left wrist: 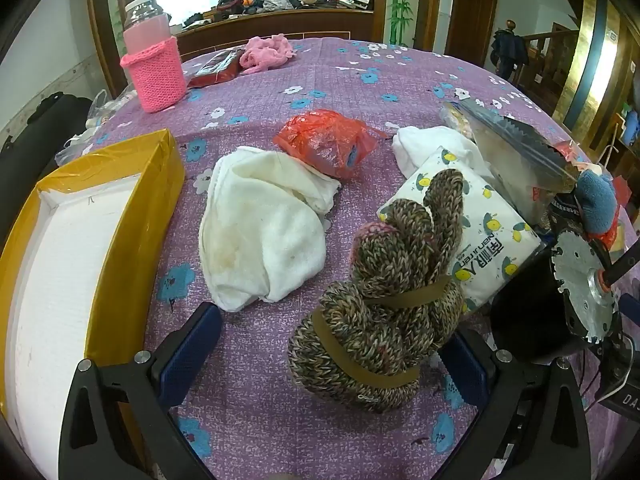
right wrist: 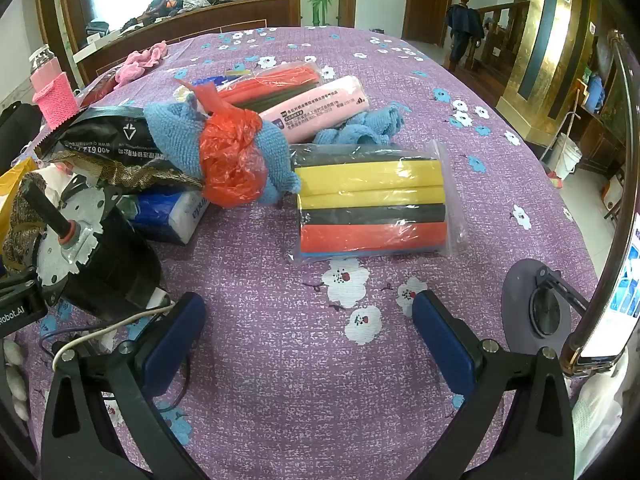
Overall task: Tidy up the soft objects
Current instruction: 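Move the left gripper toward the brown knitted yarn bundle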
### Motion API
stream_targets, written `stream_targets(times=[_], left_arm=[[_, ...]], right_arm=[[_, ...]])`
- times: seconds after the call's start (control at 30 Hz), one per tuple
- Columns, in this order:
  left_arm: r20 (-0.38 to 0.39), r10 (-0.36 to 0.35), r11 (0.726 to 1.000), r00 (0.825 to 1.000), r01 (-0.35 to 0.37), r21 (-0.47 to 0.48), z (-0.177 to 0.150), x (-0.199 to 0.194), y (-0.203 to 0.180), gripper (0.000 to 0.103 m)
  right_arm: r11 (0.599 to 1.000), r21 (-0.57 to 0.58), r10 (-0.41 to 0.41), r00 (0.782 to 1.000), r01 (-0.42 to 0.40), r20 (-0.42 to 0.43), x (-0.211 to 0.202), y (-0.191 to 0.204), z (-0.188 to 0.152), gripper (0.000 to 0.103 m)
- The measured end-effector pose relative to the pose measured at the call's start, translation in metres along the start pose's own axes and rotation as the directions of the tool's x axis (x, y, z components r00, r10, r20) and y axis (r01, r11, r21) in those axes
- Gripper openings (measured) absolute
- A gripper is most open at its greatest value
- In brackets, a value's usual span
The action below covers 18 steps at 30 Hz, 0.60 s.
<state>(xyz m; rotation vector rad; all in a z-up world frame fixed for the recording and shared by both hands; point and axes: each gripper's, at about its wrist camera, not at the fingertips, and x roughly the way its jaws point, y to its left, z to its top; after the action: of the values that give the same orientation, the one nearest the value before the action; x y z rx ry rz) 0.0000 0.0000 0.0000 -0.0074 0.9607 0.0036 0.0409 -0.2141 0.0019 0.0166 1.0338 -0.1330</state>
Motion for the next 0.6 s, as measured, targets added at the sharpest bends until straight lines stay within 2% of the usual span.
stream_targets(times=[0.4,0.6], left_arm=[[-0.002,0.025,1.0,1.0,-0.025,-0.007,-0.0033,-0.004,-0.0063,0.102],[-0.006,-0.031,0.999,1.0,0.031,0.03,-0.0056,-0.0057,0.0009,0.102]], right_arm=[[1.0,0.0,-0.001,1.0,0.001,0.0,0.0001,-0.0005,-0.0001,0.103],[1.0,-0.001,-0.001,1.0,0.001,0.0,0.0002,0.0,0.0,0.103]])
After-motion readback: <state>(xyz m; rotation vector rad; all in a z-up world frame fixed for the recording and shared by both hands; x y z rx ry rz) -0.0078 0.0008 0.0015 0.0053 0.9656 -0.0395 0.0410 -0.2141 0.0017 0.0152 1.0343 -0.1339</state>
